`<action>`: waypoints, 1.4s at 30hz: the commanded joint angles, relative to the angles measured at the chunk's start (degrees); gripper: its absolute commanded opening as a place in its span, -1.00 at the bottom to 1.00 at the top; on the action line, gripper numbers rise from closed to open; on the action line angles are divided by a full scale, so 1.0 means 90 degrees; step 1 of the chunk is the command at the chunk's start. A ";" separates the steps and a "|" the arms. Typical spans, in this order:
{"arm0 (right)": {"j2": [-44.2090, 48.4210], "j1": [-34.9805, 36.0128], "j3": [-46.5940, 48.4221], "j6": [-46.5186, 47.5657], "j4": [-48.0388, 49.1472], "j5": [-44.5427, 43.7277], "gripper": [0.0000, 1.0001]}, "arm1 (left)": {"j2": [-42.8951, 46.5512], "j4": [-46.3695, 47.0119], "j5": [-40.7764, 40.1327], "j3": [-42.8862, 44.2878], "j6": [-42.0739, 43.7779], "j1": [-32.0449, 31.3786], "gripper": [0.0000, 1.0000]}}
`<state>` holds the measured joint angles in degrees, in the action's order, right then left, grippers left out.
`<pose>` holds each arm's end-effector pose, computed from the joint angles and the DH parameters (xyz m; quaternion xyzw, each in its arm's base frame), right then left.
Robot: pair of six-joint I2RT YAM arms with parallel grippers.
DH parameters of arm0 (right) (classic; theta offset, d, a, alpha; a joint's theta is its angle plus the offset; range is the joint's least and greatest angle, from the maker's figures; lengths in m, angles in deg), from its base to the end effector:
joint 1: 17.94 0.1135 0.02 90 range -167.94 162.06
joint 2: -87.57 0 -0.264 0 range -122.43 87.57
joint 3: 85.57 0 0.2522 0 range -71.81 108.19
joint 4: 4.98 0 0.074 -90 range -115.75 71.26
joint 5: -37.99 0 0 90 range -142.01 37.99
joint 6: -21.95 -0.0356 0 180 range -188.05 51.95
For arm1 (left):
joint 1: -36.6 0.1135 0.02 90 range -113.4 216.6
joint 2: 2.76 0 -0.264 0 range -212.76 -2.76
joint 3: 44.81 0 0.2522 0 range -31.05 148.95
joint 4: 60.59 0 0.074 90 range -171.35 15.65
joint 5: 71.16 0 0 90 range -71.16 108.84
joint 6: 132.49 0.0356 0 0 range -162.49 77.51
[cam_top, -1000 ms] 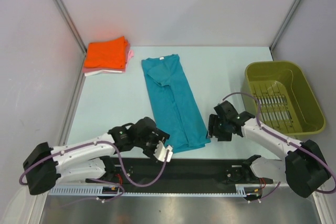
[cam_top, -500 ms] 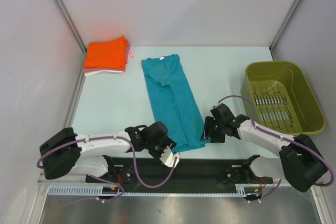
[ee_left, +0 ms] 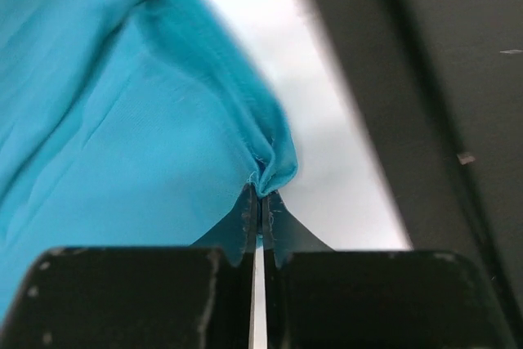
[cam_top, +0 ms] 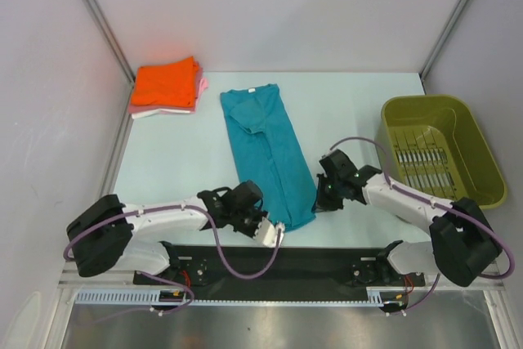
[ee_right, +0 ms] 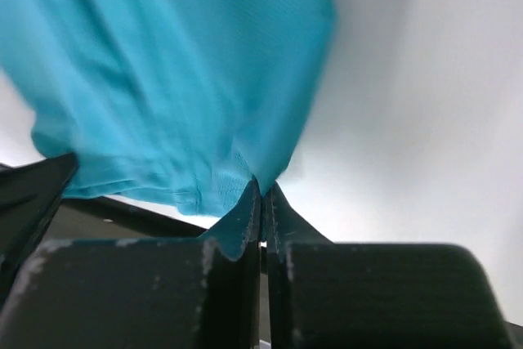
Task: Fold and stack the t-shirts
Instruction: Fold the tshirt
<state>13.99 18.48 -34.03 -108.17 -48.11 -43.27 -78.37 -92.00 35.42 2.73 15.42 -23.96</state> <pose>0.1778 0.1379 0.1730 0.0151 0.9738 0.1912 0.1222 0.1051 -0.2069 0.1574 0.8397 0.4557 -0.1451 0.2572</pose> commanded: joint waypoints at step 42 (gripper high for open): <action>-0.5858 -0.1693 0.7755 0.1645 -0.0068 0.0311 0.09 | -0.3571 0.0183 -0.0591 0.4663 -0.4148 0.4784 0.02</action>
<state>-40.63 5.63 33.20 -92.17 -51.02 -37.94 -110.20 -92.70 34.35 40.94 -18.59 17.31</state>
